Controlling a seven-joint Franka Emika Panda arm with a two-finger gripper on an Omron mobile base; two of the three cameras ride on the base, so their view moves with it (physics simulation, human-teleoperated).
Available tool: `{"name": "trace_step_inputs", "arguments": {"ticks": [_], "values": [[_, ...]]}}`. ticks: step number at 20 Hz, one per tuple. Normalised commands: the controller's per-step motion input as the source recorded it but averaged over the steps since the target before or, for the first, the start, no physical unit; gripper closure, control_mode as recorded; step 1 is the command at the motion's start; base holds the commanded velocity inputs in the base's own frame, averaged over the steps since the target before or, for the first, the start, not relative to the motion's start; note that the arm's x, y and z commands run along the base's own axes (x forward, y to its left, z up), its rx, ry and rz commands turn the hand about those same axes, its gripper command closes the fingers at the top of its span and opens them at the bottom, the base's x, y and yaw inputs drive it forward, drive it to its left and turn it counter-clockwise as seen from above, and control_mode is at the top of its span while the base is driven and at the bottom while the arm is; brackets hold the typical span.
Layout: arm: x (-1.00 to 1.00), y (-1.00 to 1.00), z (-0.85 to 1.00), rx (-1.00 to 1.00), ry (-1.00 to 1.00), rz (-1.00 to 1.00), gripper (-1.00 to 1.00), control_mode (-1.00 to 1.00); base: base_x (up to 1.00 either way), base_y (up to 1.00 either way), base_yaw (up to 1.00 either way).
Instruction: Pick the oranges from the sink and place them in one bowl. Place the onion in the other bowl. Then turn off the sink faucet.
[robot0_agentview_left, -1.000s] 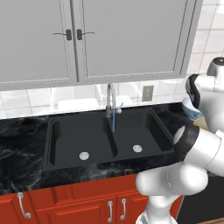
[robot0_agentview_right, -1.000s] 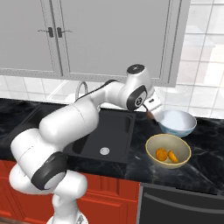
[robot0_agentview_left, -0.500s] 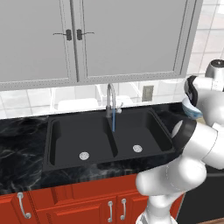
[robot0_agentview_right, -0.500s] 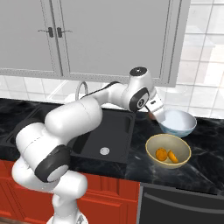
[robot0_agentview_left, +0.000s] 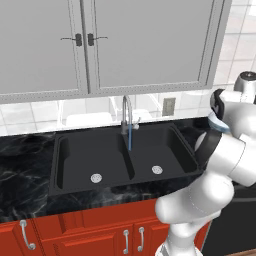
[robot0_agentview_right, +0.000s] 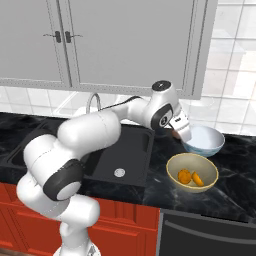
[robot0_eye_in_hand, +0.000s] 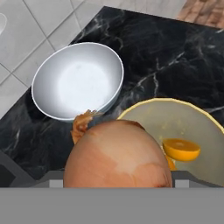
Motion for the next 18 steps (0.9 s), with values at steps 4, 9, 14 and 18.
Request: {"name": "trace_step_inputs", "arguments": {"ticks": [4, 9, 14, 18], "values": [[0.17, -0.08, -0.09, 0.0, 0.0, 0.0, 1.0, -1.0, 0.0, 0.0, 0.0], [0.15, -0.11, -0.04, 0.0, 0.0, 0.0, 1.0, -1.0, 0.0, 0.0, 0.0], [0.17, -0.21, 0.0, 0.04, 0.0, 0.0, 1.0, -1.0, 0.0, 0.0, 0.0], [0.18, -0.22, 0.0, 0.05, 0.0, 0.0, 1.0, -1.0, 0.0, 0.0, 0.0]]}}
